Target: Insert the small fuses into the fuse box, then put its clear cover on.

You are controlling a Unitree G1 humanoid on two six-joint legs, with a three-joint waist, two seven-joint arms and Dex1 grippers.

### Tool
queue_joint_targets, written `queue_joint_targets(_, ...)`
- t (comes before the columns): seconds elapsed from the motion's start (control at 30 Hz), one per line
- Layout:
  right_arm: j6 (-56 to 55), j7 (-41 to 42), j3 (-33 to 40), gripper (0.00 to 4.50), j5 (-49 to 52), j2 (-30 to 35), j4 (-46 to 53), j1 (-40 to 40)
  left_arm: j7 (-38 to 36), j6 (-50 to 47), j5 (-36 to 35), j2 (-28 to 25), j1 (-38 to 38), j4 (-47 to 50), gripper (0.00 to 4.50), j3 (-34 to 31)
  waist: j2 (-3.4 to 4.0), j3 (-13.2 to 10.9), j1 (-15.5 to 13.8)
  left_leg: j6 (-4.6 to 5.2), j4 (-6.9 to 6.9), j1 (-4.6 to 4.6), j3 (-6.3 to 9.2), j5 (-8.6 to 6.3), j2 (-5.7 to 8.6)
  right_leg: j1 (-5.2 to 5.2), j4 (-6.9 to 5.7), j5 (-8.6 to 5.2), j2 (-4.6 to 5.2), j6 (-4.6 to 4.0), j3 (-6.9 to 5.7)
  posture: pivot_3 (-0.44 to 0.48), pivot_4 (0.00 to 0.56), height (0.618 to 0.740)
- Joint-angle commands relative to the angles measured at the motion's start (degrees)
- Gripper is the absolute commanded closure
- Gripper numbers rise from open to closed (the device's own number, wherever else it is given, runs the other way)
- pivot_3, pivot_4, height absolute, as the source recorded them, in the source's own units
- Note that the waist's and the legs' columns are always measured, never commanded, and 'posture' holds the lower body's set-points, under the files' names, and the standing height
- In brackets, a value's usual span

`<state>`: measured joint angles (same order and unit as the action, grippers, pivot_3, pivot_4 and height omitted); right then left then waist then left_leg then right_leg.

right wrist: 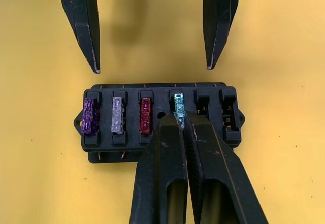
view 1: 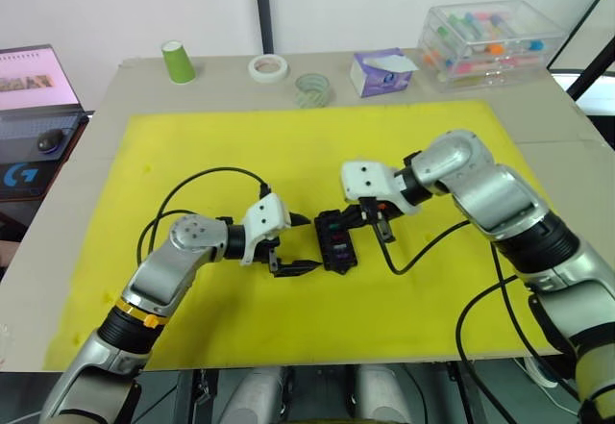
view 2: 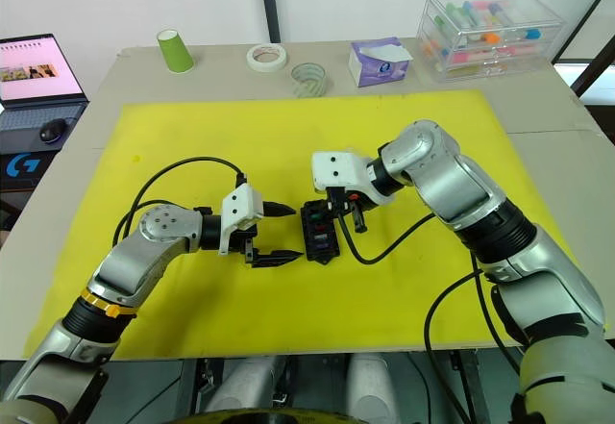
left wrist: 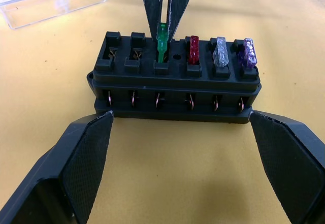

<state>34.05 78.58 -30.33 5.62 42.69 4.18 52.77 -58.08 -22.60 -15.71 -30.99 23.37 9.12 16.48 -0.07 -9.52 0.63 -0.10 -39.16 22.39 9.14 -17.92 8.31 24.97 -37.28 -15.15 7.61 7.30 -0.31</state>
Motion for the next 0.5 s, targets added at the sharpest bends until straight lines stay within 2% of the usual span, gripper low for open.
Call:
queue_joint_targets(0.03,-0.58,0.29,0.67,4.50,-0.73,-0.34,0.40,-0.11,-0.19,1.32,0.04,0.22,0.33,1.40,0.03,-0.50,0.00,0.00,-0.02,0.00,0.00,0.00,0.00,0.00,0.00,0.00,0.00,0.00,0.00,0.00,0.00,0.000,0.150,0.740)
queue_joint_targets(0.5,-3.24,0.34,-2.04,4.50,-4.79,-0.59,-1.25,-3.37,0.32,1.95,0.73,0.76,0.27,1.24,0.03,-0.42,-0.07,0.08,-0.01,0.00,-0.01,-0.03,0.01,0.00,0.00,-0.05,0.00,0.00,-0.01,0.00,0.00,0.000,0.150,0.740)
